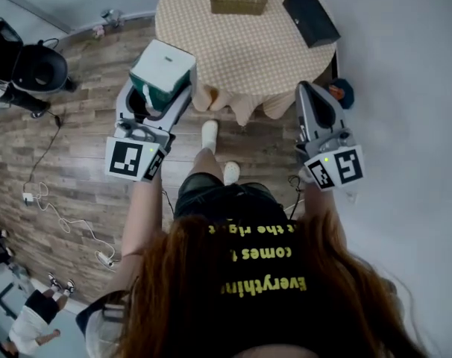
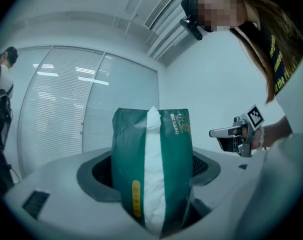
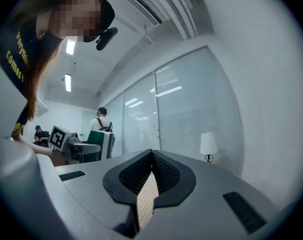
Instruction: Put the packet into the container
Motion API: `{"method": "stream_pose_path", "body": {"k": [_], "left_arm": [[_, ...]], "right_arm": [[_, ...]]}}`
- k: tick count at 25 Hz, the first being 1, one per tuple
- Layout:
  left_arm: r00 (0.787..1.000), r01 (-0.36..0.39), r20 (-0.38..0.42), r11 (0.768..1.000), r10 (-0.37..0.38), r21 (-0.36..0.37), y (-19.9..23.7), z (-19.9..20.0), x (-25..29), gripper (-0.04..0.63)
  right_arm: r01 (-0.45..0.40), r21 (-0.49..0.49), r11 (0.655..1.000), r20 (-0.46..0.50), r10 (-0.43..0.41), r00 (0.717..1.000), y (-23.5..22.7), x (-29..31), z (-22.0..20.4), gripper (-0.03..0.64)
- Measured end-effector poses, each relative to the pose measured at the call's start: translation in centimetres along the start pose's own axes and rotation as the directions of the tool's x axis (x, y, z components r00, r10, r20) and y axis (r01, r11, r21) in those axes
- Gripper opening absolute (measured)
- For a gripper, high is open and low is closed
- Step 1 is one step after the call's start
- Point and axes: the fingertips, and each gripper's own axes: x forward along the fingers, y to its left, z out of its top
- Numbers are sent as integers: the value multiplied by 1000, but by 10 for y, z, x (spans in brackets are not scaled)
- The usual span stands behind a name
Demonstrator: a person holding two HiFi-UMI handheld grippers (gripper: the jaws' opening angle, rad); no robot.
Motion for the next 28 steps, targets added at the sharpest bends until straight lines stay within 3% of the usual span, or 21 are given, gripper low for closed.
{"method": "stream_pose_path", "body": {"k": [8,14,21,28], "left_arm": [[997,80,7,997,-80,11,79,7,99,357],[990,141,12,990,-141,23,112,6,149,357],[986,164,-29,986,-163,17,129,-4,212,357],[984,175,-48,983,-173,47,121,8,268,357]], "right_arm": [[63,-22,998,16,-62,998,-51,108,17,14],[98,-37,995,20,-97,995,-65,149,8,14],[111,14,994,8,-112,994,-109,184,2,14],[70,9,998,22,-70,997,-160,201,11,14]]}}
